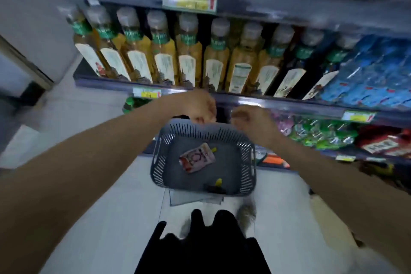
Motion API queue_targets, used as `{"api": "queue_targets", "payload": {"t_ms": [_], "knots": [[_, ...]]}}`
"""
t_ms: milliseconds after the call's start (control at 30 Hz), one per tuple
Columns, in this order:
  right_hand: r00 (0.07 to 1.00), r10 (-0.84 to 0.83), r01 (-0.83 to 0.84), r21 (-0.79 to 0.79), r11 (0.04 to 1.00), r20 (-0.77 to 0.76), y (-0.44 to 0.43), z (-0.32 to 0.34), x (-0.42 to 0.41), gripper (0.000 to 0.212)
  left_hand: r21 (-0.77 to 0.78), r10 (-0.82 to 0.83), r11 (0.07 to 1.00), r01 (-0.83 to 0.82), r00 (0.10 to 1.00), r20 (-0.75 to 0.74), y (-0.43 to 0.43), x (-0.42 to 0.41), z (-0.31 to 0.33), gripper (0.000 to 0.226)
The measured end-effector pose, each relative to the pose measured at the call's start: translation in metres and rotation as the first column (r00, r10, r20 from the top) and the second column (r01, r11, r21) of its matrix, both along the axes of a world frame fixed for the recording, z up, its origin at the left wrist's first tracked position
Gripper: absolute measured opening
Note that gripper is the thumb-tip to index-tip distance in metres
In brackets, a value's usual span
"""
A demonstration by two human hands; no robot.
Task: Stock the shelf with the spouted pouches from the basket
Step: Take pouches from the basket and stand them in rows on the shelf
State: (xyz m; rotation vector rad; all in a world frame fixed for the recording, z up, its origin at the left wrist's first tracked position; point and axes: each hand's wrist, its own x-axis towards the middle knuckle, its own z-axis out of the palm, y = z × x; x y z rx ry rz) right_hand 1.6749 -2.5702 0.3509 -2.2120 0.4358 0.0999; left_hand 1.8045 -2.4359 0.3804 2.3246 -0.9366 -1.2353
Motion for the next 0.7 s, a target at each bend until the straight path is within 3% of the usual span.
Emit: {"api": "queue_targets", "payload": {"t_ms": [100,200,533,700], "knots": [[0.938,0.129,-0.163,-0.082,0.983,-0.32,0.014,-0.056,-0.009,0.021,0.097,0.07,0.993,-0.063,0.995,-0.074,0.021,-0.005,-0.05,0.01],[0.867,0.177,-0.23,-0.059,0.971,-0.467,0.02,-0.095,-0.016,0.023,0.139,0.205,0.972,-0.189,0.972,-0.113,0.032,-0.01,-0.093,0.01],[0.679,0.383,-0.479,0.017,0.877,-0.626,0.028,-0.205,-0.036,0.028,0.223,0.373,0.916,-0.333,0.911,-0.174,0.031,-0.045,-0.222,0.022],[0.74,0.294,-0.4,-0.045,0.915,-0.604,0.031,-0.244,-0.042,0.044,0.212,0.365,0.917,-0.337,0.925,-0.106,0.038,-0.053,-0.265,0.021]]}}
